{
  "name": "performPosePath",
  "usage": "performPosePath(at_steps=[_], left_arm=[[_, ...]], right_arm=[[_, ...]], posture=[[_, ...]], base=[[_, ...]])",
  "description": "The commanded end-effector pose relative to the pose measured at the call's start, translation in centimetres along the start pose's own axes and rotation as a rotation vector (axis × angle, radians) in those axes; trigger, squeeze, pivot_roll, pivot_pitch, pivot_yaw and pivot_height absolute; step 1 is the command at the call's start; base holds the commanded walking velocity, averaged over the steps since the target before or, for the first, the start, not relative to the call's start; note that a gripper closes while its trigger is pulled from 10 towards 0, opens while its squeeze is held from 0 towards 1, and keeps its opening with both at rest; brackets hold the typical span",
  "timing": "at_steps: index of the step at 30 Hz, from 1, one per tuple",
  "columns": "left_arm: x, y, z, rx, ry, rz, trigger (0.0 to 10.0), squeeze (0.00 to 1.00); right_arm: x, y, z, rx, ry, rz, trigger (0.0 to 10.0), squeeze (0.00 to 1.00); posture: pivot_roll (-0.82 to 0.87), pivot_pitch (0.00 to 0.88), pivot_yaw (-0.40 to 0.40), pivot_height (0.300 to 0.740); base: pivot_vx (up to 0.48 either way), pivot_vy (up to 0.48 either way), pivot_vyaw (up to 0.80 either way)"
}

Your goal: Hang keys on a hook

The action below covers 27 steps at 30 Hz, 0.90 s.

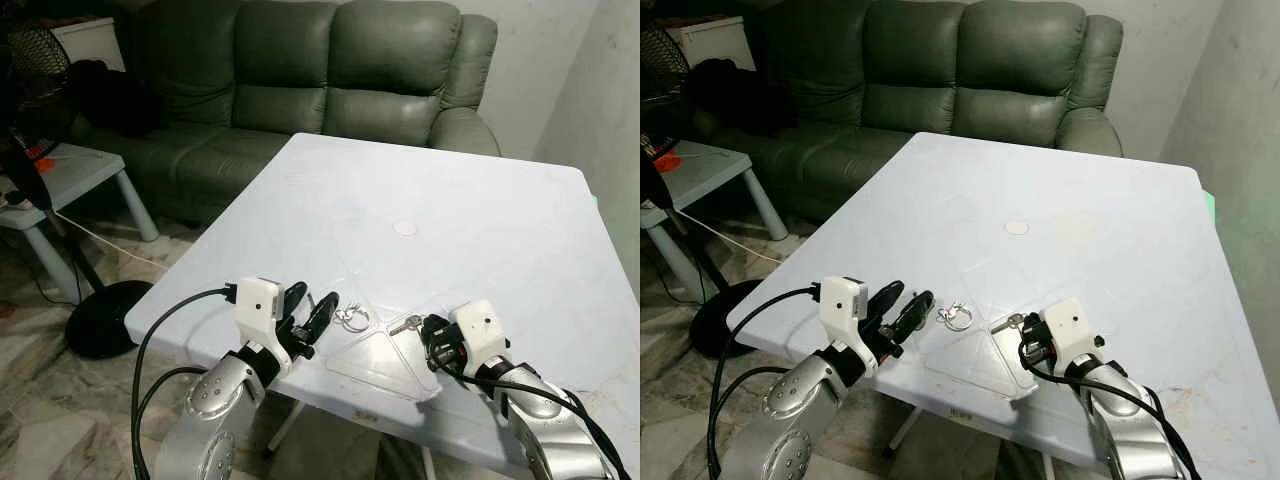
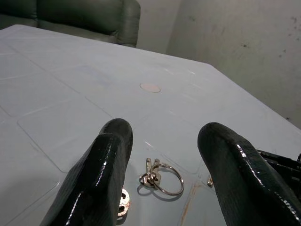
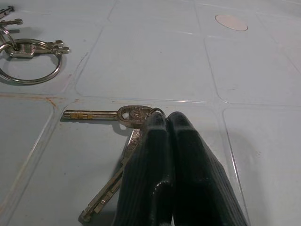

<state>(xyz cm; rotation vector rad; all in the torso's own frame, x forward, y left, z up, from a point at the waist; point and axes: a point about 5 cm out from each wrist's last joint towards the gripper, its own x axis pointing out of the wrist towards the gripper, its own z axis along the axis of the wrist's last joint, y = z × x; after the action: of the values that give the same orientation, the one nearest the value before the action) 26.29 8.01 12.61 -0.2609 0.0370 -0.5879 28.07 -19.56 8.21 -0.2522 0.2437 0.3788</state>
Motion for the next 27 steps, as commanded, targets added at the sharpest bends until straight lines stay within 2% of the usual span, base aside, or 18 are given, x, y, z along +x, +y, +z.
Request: performPosePath(at_steps=[1,2,4,8,11,13,16,23,27], left_arm=[[-0.1,0.0,0.5,0.007,-0.014,0.007,10.0,0.00],[-0.1,0.0,0.5,0.008,-0.014,0.007,10.0,0.00],[-0.1,0.0,0.5,0.008,-0.013,0.008,10.0,0.00],[-0.1,0.1,0.5,0.007,-0.013,0.011,10.0,0.00],[-0.1,0.1,0.5,0.007,-0.014,0.013,10.0,0.00],[-0.1,0.1,0.5,0.006,-0.014,0.014,10.0,0.00],[-0.1,0.2,0.5,0.007,-0.014,0.017,10.0,0.00],[0.0,0.3,0.6,0.010,-0.014,0.017,10.0,0.00],[0.1,0.3,0.6,0.012,-0.015,0.016,10.0,0.00]], right_arm=[[-0.1,0.1,-0.2,0.001,0.003,-0.005,2.0,0.00],[-0.1,0.0,-0.2,0.003,0.004,-0.005,2.0,0.00],[-0.1,0.1,-0.1,0.006,-0.010,-0.002,0.0,0.00],[-0.2,0.1,0.0,0.024,-0.023,-0.002,0.0,0.00],[-0.4,0.2,0.5,0.073,-0.073,0.018,0.0,0.00],[-0.3,0.1,0.6,0.128,-0.073,0.005,0.0,0.00],[-0.2,-0.1,1.4,0.213,-0.136,-0.015,0.0,0.00],[0.0,0.0,1.7,0.212,-0.143,-0.032,0.0,0.00],[0.0,-0.2,2.0,0.243,-0.173,-0.052,0.0,0.00]], posture=[[0.14,0.000,0.016,0.740],[0.14,0.000,0.016,0.740],[0.14,0.000,0.016,0.740],[0.14,0.000,0.016,0.740],[0.14,0.000,0.018,0.740],[0.14,0.000,0.018,0.740],[0.14,0.000,0.018,0.740],[0.14,0.000,0.019,0.740],[0.14,0.000,0.021,0.740]], base=[[0.000,0.000,0.00],[0.000,0.000,0.00],[0.000,0.000,0.00],[0.000,0.000,0.00],[0.000,0.000,0.00],[0.000,0.000,0.00],[0.000,0.000,0.00],[0.000,0.000,0.00],[0.000,0.000,0.00]])
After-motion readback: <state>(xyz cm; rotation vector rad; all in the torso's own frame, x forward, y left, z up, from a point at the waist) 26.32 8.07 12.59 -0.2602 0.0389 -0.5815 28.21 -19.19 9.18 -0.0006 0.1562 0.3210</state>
